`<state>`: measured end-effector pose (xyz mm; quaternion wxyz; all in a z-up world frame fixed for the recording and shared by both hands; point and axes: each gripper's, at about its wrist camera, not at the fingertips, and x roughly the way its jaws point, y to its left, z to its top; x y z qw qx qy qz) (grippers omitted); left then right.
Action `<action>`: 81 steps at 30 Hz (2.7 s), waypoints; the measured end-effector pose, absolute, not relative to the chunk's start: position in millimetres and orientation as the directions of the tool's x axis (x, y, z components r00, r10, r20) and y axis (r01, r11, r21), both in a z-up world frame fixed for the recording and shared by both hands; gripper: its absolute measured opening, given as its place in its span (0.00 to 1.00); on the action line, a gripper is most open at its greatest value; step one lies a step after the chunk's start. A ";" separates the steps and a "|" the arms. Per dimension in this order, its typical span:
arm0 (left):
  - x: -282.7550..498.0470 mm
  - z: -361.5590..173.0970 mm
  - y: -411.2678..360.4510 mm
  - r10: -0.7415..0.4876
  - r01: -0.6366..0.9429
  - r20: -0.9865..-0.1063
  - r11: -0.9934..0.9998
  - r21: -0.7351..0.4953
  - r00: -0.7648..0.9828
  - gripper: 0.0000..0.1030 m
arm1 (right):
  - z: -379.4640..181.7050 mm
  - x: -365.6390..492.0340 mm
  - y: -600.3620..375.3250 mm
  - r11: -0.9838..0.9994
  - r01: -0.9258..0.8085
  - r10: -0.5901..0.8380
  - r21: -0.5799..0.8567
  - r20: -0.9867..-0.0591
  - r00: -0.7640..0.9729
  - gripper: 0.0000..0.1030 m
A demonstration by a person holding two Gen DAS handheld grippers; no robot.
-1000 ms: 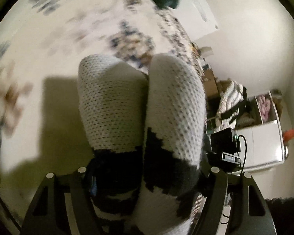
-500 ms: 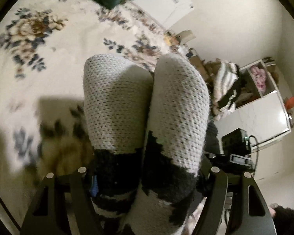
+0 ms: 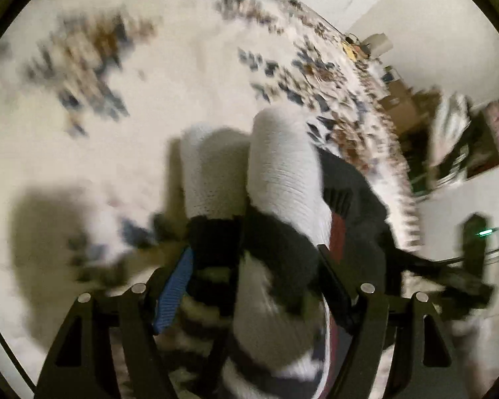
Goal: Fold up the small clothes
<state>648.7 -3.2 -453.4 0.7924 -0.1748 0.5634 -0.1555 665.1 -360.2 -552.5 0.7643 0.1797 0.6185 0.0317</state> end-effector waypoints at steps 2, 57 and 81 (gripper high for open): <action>635.2 -434.2 -9.9 -0.356 0.066 -0.859 0.932 -0.358 0.367 0.74 | -529.8 644.9 -356.5 0.962 0.181 0.153 0.207 -0.950 0.272 1.00; 273.9 -25.6 -60.9 -0.058 0.061 -0.727 0.998 -0.022 0.684 0.94 | -22.0 179.6 -248.6 0.982 0.169 -0.180 -0.081 -0.659 0.730 1.00; 250.8 -16.8 -50.4 -0.031 0.042 -0.697 0.999 -0.001 0.716 1.00 | 4.4 143.5 -228.7 0.980 0.175 -0.193 -0.093 -0.634 0.749 1.00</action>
